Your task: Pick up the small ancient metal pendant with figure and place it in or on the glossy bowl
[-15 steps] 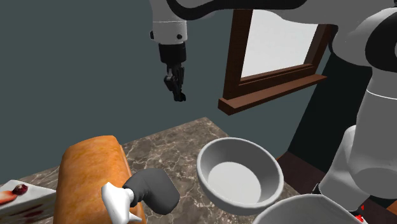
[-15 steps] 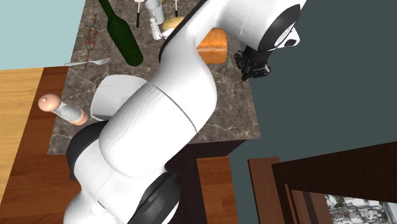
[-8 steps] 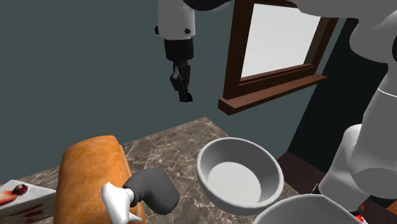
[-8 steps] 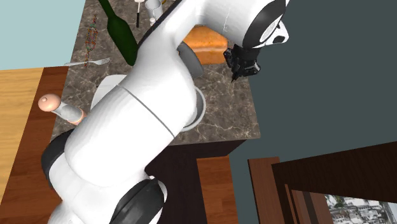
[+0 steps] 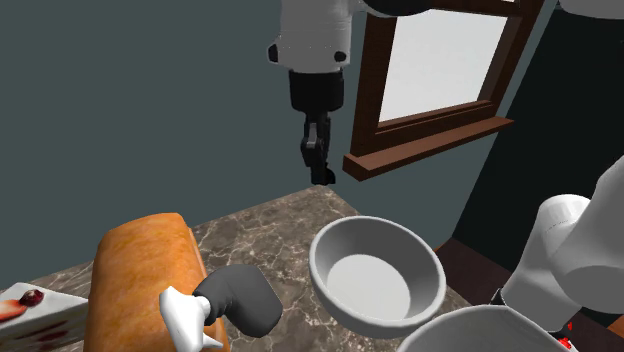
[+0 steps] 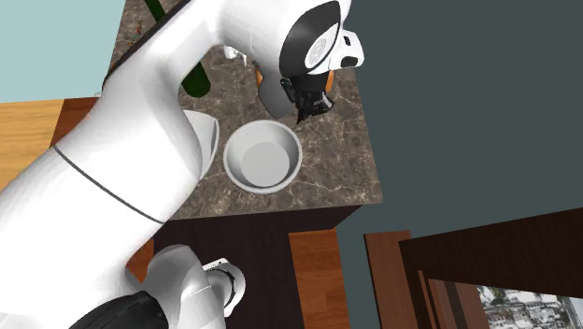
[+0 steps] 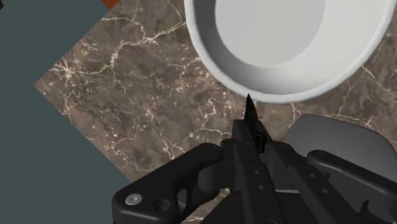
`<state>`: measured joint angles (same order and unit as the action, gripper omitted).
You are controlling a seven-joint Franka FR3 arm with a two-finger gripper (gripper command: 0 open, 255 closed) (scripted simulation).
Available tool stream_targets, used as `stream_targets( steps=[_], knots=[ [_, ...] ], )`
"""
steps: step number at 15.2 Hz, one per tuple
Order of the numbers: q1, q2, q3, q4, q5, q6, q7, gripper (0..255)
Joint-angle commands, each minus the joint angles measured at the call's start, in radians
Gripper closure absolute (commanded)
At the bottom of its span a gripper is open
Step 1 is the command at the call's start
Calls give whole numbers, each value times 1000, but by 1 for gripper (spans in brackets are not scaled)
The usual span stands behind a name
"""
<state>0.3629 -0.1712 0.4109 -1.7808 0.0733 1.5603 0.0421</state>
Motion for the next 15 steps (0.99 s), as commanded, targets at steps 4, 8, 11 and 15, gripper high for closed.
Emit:
stream_targets(
  steps=[4, 8, 11, 15],
  knots=[
    [41, -138, 29, -123, 65, -2, 55, 255],
    [79, -234, 57, -196, 117, -13, 106, 255],
    [110, -299, 81, -238, 157, -26, 149, 255],
    [151, -375, 119, -278, 211, -46, 214, 255]
  ],
)
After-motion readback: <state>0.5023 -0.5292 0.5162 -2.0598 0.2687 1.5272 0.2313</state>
